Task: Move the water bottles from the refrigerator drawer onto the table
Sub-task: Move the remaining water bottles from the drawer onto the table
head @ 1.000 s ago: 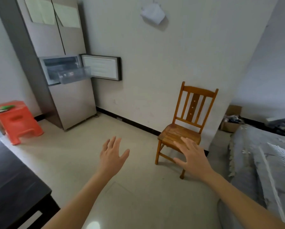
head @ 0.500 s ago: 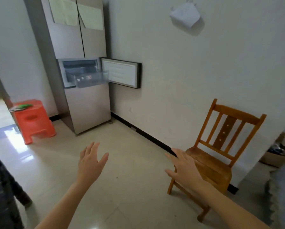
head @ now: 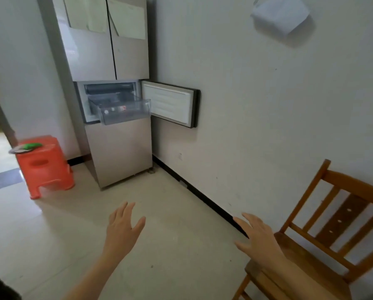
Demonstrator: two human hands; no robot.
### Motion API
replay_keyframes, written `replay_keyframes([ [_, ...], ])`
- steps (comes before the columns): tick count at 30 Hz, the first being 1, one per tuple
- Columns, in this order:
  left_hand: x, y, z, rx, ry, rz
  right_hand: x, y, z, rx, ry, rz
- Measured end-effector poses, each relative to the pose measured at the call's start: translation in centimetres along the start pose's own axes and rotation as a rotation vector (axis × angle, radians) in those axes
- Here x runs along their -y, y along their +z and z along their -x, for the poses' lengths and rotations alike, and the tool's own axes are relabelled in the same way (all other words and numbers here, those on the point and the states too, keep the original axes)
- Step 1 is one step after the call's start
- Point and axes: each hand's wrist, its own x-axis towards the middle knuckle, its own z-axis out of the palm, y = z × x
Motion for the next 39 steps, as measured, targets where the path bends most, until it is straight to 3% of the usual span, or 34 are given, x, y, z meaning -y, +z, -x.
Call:
replay_keyframes([
  [6,-5.3,3.8,-10.2,-0.087,0.002,-0.001,-6.4,-2.9,-13.0,-0.074,-0.019,-0.105],
  [13,-8.9,5.3,-18.8,-0.199,-0.027,-0.008,-7.2,-6.3,-25.8,-0.102,-0.136,-0.141],
  [19,-6.3,6.0,-25.8,-0.244,-0.119,-0.047,-4.6,-5.2,-35.5,-0.018,-0.292,-0.117],
  [27,-0.8,5.1,-40.4,-0.387,-0.221,-0.010,1.2,-7.5,-52.3,-0.066,-0.430,-0.100],
  [34,2.0,3.7,-53.9,-0.447,-0.220,-0.003,5.0,-9.7,-66.6,-0.119,-0.432,-0.104],
  [39,3.9,4.5,-59.6,-0.408,-0.252,0.003,6.8,-7.2,-73.6,-0.014,-0.418,-0.110],
])
